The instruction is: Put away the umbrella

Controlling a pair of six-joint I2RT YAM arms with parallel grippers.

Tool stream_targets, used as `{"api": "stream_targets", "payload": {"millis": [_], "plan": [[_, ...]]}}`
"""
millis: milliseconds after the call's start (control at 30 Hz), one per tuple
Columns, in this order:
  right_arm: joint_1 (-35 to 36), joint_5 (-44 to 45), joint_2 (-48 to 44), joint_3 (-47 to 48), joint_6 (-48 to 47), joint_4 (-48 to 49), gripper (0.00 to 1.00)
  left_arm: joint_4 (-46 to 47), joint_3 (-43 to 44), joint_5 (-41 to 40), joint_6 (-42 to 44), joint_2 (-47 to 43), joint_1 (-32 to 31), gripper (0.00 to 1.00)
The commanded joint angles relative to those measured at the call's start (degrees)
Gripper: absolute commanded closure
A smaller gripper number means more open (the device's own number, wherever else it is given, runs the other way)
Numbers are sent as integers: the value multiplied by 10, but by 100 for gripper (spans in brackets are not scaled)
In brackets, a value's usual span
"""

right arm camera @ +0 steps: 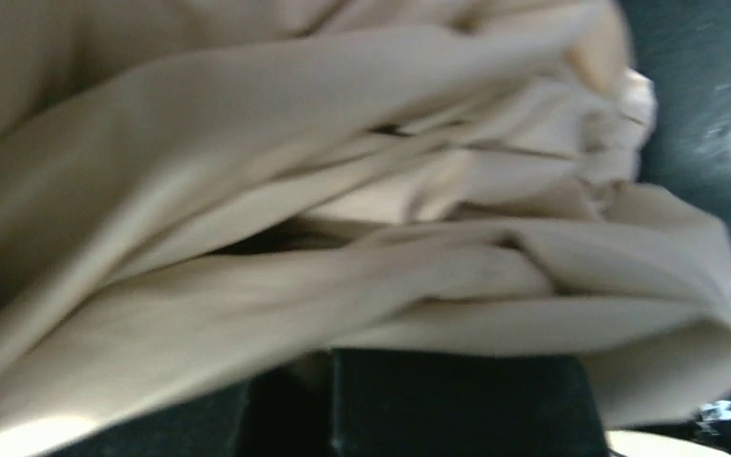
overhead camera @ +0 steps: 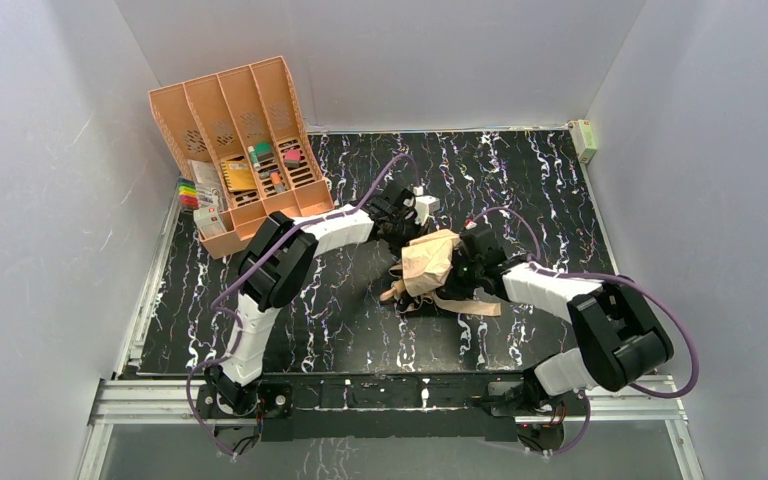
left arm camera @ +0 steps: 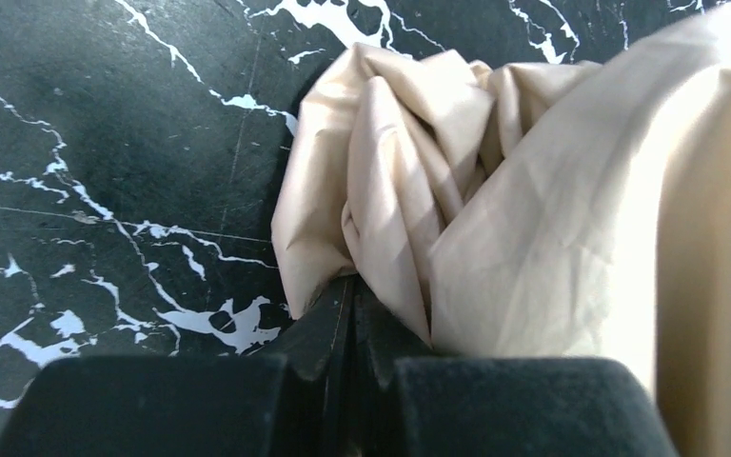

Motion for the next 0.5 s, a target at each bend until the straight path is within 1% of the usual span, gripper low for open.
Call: {"api": "stream_targets", "payload": {"millis": [0,67,133,167,200,233,333,433,467], "plan": [[32,-50,-50,17,3,93,100,-43,46,37,22,7,-9,100],[36,-49,-78,15,-11,32,100,-63,93,40,28,22,5,100],[36,0,-117,14,-22,-58,97,-81,138,32,30,34,23,99],[36,29,-140,14,-26,-100,94,-86,156,23,30,36,30,97],[36,59,-163,16,-28,-142,91,-88,176,16,28,37,39,91],[36,88,-186,18,-29,-188,86,-88,185,11,26,36,46,88],[35,160,-243,35,-32,-272,77,-86,191,-2,17,20,68,84],[35,188,-273,60,-36,-332,68,-78,164,-26,15,-19,81,79],[35,191,-278,67,-38,-349,63,-75,149,-34,14,-37,84,78]]}}
